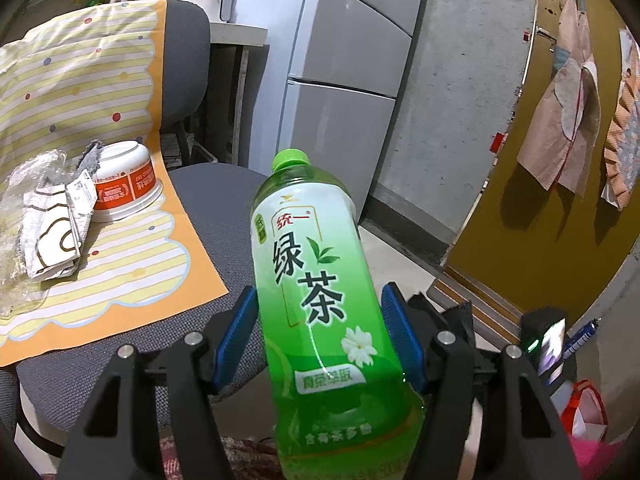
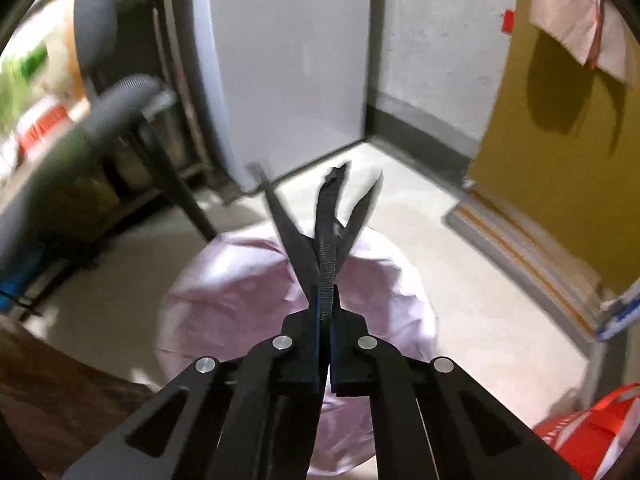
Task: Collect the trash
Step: 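Lower the green tea bottle into the bin and open the left tool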
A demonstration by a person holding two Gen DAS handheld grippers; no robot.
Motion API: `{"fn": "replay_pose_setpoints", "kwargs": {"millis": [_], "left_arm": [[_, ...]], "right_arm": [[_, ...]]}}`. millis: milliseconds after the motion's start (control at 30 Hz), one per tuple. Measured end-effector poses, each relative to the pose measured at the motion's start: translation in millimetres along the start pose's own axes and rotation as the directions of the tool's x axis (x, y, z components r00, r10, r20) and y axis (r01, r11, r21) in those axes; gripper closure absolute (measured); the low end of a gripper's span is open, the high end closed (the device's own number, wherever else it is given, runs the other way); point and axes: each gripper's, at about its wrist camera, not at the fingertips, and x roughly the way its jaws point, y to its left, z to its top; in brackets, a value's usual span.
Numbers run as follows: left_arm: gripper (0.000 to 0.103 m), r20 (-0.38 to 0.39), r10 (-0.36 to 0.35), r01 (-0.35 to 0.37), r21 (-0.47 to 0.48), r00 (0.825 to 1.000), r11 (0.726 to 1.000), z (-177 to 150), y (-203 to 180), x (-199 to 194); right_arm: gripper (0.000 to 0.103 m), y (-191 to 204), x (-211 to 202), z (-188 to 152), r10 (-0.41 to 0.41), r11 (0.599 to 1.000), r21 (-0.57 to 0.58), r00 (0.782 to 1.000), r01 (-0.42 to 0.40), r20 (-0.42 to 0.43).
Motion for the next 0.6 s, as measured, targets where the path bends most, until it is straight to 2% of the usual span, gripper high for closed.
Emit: {"fn": "replay_pose_setpoints", "kwargs": {"millis": [100,233,333,367,400,433,533,600], "left_arm": [[0.041,0.006,-0.007,0.007,0.007,1.000,1.000,0,-2,-2],[0.041,0.007,-0.011,0.011,0.010,1.000,1.000,0,-5,-2],[0.041,0.002,-0.008,0.008,0.015,1.000,1.000,0,-6,-1],[0.041,0.003,-0.006,0.006,0.017,1.000,1.000,0,-6,-2],[0.041,0.006,-0.005,0.005,0.020,1.000,1.000,1,-6,-3],[0.041,0.009,-0.005,0.004,0.024,1.000,1.000,1,-6,-4],[0.041,0.008,-0.015,0.014,0.032,1.000,0.999,1,-8,-2],[0.041,0.000,-0.029,0.029,0.040,1.000,0.999,0,-12,0]], "right_arm": [[0.099,-7,-12,10,0.075,0.997,0.005,0.997,-0.075,-0.024],[0.096,-4,-12,20,0.096,0.995,-0.019,0.995,-0.096,-0.015],[0.090,-3,15,25,0.159,0.987,-0.015,0.980,-0.162,-0.117],[0.079,-7,20,26,0.155,0.988,0.001,0.979,-0.156,-0.133],[0.065,-10,20,28,0.115,0.993,0.008,0.986,-0.115,-0.124],[0.061,-9,13,26,0.093,0.996,0.008,0.990,-0.092,-0.103],[0.061,-13,-8,34,-0.046,0.998,-0.038,0.999,0.045,-0.021],[0.063,-18,-20,41,-0.079,0.996,-0.046,0.997,0.079,0.019]]}}
